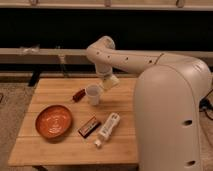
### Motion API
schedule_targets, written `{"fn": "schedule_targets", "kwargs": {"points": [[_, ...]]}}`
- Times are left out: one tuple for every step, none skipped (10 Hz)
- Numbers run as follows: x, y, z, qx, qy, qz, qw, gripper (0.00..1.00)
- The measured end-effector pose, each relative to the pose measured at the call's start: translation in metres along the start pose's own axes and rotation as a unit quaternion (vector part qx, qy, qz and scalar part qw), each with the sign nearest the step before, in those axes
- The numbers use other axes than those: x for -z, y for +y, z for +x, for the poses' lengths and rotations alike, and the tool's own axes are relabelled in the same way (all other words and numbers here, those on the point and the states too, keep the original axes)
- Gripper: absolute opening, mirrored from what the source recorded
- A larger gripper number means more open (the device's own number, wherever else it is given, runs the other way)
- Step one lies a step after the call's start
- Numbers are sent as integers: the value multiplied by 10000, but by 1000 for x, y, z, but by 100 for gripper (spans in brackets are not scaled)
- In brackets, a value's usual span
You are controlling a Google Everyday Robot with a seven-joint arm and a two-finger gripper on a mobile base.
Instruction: Place the eraser in the ceramic cup
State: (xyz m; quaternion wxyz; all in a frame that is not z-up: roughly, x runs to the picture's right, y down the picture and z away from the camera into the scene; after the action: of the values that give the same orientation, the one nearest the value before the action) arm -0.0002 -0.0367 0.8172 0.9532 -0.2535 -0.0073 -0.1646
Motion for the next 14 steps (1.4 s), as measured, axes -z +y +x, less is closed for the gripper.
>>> {"fn": "schedule_targets", "kwargs": {"points": [[1,-9,-17,20,-109,110,9999,0],[-1,-14,-28,36,-199,165,9997,0],[-3,-18,-32,13,-270,226,9994,0],[-8,-22,-37,-21,-366,261,9990,0],[-10,-29,-52,-13,-510,300,9982,0],[-10,-34,-61,-12,-606,329,9976,0],[-11,-38,-65,-35,-678,367,9970,0],[-10,-41,-70,-53,-753,383,9964,0],[-9,-42,-77,-59,-810,392,9959,0],[-7,-44,-87,-76,-897,424,9950,0],[-2,-45,-94,-164,-983,479,9939,0],[1,-45,-96,-238,-1021,508,9932,0],[4,-43,-102,-328,-1073,536,9922,0],[8,-38,-110,-436,-1138,558,9910,0]]}}
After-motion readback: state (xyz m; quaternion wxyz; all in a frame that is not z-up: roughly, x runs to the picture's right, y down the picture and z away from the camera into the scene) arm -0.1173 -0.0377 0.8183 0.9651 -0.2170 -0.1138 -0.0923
